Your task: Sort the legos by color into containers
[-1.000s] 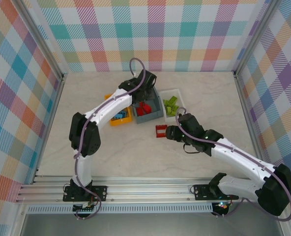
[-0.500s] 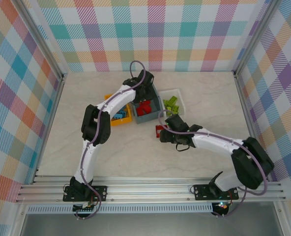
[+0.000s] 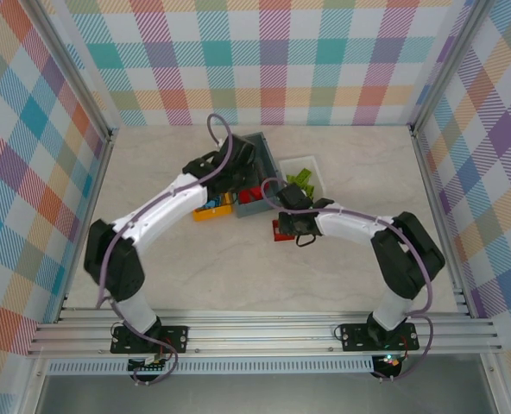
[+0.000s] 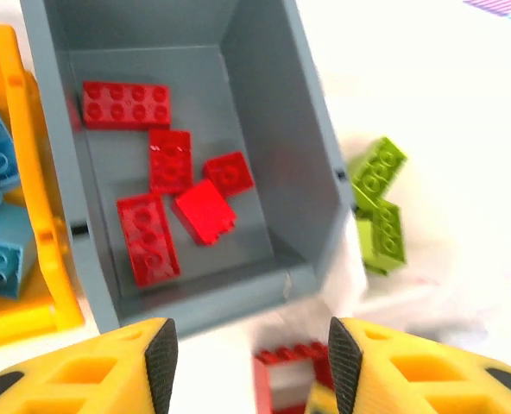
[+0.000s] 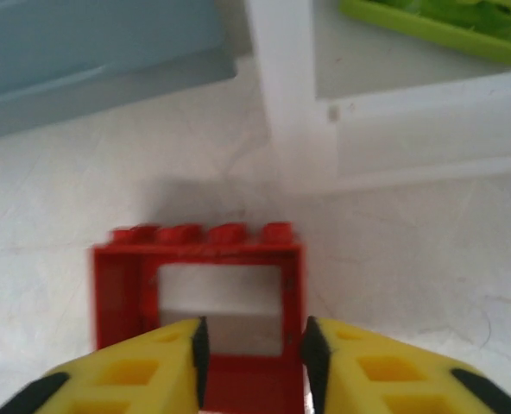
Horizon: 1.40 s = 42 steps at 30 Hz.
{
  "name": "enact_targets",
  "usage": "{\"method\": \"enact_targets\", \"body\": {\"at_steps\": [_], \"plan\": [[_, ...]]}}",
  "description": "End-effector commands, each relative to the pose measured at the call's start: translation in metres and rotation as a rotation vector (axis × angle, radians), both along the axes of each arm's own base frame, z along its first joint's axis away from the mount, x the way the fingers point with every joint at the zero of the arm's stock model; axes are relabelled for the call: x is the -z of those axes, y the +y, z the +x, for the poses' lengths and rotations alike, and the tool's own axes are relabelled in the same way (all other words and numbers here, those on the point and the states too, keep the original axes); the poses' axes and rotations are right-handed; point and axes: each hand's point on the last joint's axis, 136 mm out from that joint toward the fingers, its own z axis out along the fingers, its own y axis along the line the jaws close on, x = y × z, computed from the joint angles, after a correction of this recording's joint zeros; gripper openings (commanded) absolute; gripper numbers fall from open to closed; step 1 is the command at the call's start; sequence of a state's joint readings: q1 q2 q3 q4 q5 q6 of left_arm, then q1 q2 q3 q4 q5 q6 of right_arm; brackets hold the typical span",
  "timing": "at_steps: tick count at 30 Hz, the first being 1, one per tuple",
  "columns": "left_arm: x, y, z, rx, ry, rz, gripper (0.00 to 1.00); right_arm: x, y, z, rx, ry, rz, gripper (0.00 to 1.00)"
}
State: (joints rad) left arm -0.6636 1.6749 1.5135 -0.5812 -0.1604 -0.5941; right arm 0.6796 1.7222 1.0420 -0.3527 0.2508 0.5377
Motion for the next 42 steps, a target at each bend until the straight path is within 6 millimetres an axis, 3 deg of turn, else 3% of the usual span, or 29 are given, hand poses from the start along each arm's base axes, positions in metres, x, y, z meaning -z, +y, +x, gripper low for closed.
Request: {"method": "enact_targets", "body": {"at_steps": [1,5,7,11,14,18,22,27,30,35,40,42], "plan": [[-0.015,0.001,-0.027,-0.012,-0.051,-0.05,0.51,0.008,-0.008,0.003,0.025,0.03,-0.045,0.33],[-0.019,-0.002,-0.063,0.025,-0.07,-0.087,0.49,0.013,-0.007,0.008,0.025,0.034,-0.06,0.24],[-0.02,0.0,-0.077,0.032,-0.08,-0.098,0.48,0.015,-0.008,0.007,0.026,0.038,-0.065,0.21],[-0.024,0.009,-0.098,0.032,-0.106,-0.098,0.46,0.007,-0.008,0.007,0.024,0.01,-0.074,0.08],[-0.026,0.024,-0.112,0.004,-0.132,-0.065,0.46,-0.024,0.001,0.003,-0.009,-0.078,-0.111,0.0],[-0.027,0.055,-0.128,-0.078,-0.176,-0.042,0.46,-0.074,0.018,0.007,-0.024,-0.187,-0.152,0.0],[-0.025,0.078,-0.135,-0.143,-0.2,-0.04,0.45,-0.099,0.035,0.04,-0.004,-0.246,-0.194,0.0],[-0.032,0.089,-0.135,-0.18,-0.234,-0.042,0.45,-0.112,0.065,0.095,-0.001,-0.303,-0.284,0.0],[-0.036,0.091,-0.134,-0.186,-0.249,-0.037,0.45,-0.114,0.079,0.128,0.001,-0.327,-0.324,0.0],[-0.037,0.086,-0.133,-0.169,-0.238,-0.025,0.44,-0.113,0.084,0.179,0.017,-0.395,-0.419,0.0],[-0.036,0.085,-0.134,-0.16,-0.228,-0.024,0.44,-0.099,0.086,0.208,0.0,-0.424,-0.476,0.0],[-0.035,0.084,-0.135,-0.158,-0.223,-0.024,0.44,-0.097,0.086,0.212,-0.008,-0.425,-0.481,0.07]]}}
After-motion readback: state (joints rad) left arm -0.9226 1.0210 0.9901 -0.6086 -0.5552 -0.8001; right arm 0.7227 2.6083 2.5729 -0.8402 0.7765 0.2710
